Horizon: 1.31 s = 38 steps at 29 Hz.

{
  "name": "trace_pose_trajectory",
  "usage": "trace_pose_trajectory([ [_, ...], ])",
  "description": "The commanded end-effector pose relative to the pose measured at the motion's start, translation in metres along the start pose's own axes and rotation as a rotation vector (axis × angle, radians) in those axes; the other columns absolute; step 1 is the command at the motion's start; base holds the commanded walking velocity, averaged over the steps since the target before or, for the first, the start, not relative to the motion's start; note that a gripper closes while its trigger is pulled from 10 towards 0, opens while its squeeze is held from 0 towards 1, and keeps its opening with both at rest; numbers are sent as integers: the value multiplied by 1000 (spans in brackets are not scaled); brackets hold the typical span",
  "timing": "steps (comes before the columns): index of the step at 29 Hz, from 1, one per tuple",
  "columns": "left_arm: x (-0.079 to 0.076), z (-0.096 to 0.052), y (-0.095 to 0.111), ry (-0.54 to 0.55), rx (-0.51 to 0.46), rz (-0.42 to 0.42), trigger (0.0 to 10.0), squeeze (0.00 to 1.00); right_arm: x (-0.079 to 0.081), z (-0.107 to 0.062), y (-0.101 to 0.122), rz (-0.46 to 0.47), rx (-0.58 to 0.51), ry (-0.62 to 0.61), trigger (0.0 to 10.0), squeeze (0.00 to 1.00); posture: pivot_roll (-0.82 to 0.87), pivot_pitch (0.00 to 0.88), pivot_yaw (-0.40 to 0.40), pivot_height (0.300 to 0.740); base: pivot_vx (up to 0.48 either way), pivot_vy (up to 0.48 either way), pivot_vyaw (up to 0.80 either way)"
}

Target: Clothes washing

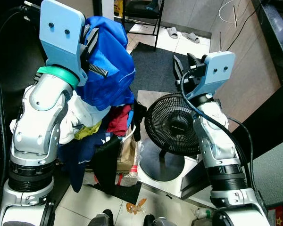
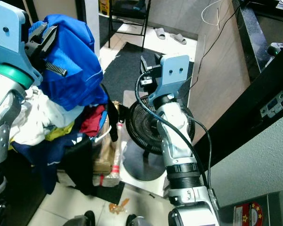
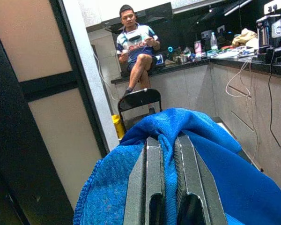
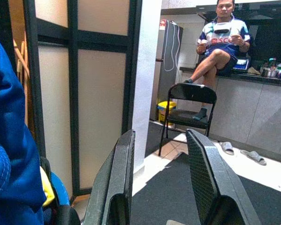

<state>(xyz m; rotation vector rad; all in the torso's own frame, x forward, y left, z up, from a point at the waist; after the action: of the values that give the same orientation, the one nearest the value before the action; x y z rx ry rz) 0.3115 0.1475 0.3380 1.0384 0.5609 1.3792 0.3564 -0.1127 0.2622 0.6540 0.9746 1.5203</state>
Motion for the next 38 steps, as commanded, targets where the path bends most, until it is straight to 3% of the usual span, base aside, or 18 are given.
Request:
trace_pose_trajectory([
  [1, 3, 1, 4, 10, -25, -12, 10000, 0, -4, 0, -4, 35, 26, -23, 10000, 0, 102, 60, -10, 740, 0, 0, -800],
  [5, 4, 2, 3, 15, -19, -22, 10000, 0, -4, 0, -5, 52, 31, -29, 10000, 0, 104, 59, -10, 740, 0, 0, -800],
  [16, 30, 6, 18, 56, -70, -20, 10000, 0, -1, 8, 5, 111, -7, -52, 10000, 0, 111, 45, -8, 740, 0, 0, -800],
  [38, 33, 7, 19, 38, -69, -31, 10000, 0, 1, 10, 12, 131, -28, -62, 10000, 0, 118, 54, -3, 740, 0, 0, -800],
])
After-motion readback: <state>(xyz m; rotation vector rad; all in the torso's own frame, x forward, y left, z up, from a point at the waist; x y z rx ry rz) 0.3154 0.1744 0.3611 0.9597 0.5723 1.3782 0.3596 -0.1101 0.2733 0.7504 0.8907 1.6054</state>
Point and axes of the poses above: a point about 5 cm out from each wrist's last joint towards the gripper, its own z axis pointing out of the wrist towards the gripper, its own y axis along the axis of the wrist's last joint, x = y × z, the point moved 1 cm from there along z, pointing out of the wrist towards the gripper, and after that the axes turned 5 degrees about -z, right-handed, at the moved point
